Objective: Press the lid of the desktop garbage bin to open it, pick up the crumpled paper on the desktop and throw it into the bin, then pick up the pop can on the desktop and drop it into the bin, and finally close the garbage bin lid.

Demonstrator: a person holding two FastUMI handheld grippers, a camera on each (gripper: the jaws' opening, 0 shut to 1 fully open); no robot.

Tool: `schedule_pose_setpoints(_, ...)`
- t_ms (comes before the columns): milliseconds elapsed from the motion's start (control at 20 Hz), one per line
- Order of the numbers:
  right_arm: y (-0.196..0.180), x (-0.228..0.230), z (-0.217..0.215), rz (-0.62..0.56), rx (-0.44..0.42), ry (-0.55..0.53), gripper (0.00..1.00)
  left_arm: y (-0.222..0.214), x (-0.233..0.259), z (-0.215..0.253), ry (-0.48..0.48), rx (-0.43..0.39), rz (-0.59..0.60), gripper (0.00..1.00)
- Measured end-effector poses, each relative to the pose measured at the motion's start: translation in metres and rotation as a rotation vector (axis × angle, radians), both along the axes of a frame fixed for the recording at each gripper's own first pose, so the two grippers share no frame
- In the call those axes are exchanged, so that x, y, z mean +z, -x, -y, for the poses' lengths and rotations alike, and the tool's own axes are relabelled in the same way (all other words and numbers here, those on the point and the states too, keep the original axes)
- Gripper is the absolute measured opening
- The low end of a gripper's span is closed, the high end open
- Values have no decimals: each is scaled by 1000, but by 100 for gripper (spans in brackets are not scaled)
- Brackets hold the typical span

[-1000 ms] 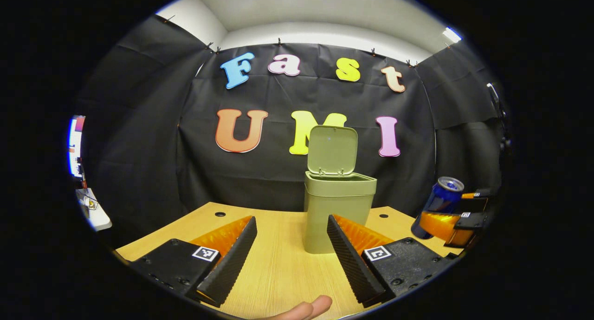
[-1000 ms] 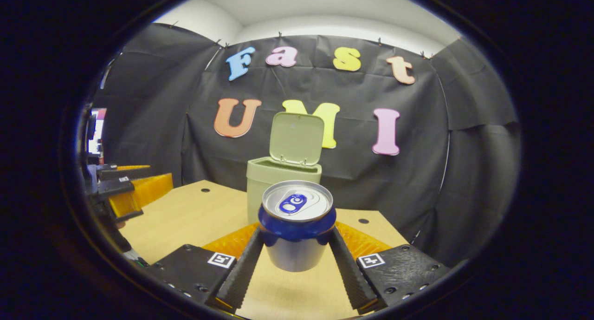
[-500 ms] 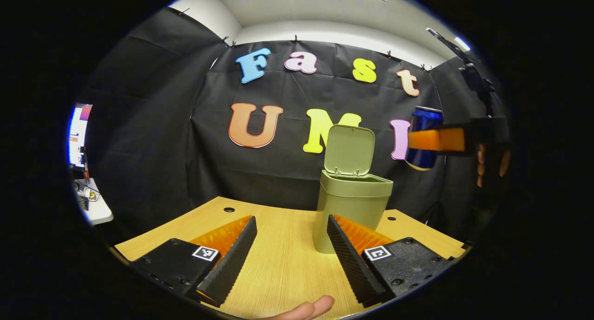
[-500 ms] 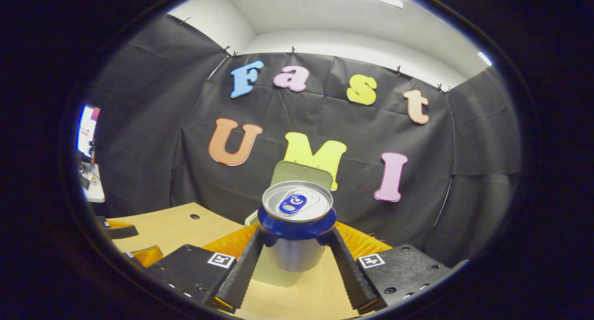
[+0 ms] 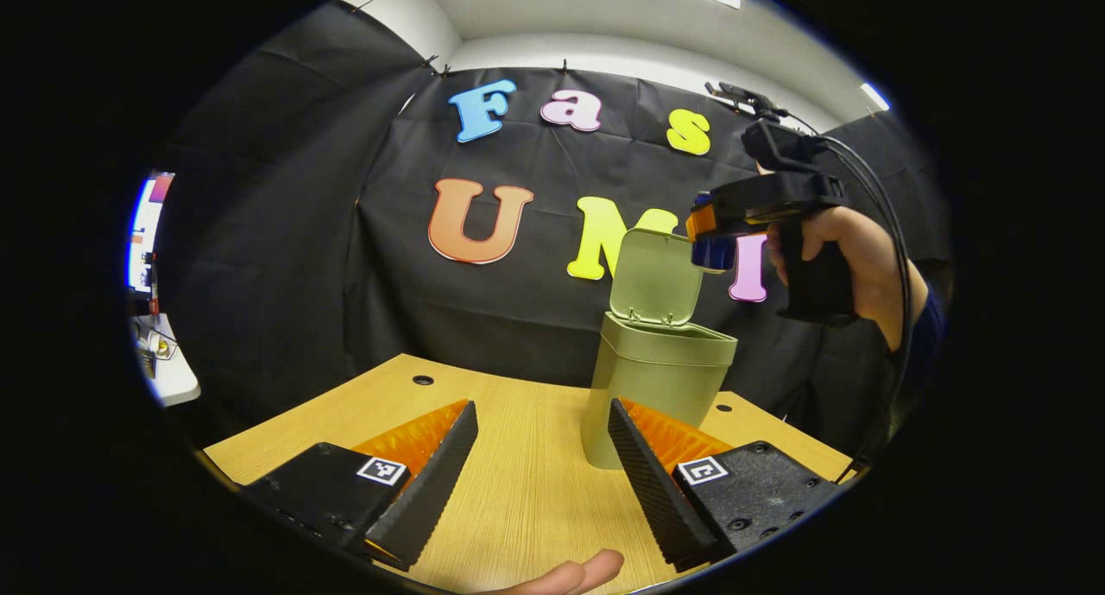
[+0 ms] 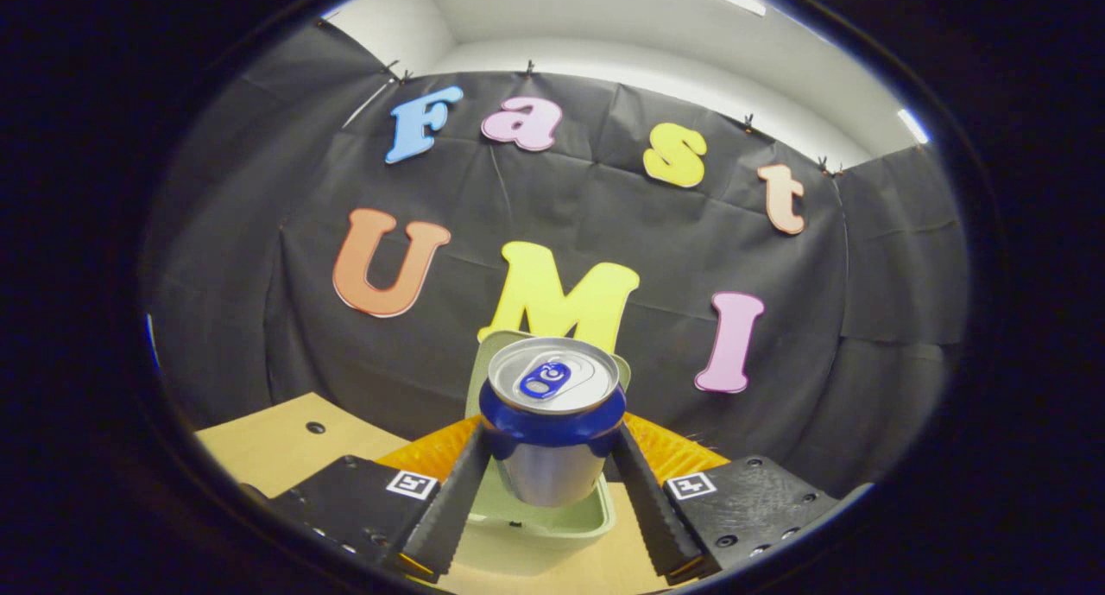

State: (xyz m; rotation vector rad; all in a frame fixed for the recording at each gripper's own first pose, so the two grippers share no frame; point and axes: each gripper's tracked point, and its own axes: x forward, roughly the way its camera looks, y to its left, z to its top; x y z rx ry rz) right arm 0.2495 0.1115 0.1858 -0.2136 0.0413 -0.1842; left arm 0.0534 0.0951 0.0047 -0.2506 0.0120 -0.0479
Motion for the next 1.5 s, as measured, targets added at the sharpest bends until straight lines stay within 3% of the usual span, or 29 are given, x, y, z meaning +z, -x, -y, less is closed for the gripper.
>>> schedule_pose_setpoints(350,-68,-57,6,-150,-47,-57,81,-1,-2,-6,0,4,-1,98)
schedule_pose_setpoints(700,-88,-96,8,-260,-46,-183,83,3,7,-4,-20,-14,37,98)
schedule_pose_setpoints(950,-89,-97,13,-288,-25,-187,83,-5,-2,-16,-15,34,7,98)
schedule_pose_setpoints(1150,-82,-81,10,-287,-8,-224,95,-9,-8,-13,-27,30,-2,98)
schedule_pose_setpoints(1250,-76,-71,7,-278,-6,-190,97,-12,-10,-19,-38,51,-6,98)
schedule_pose_setpoints(1500,-65,-23,1,-217,15,-168,94,-17,-14,-16,-53,46,-20,98)
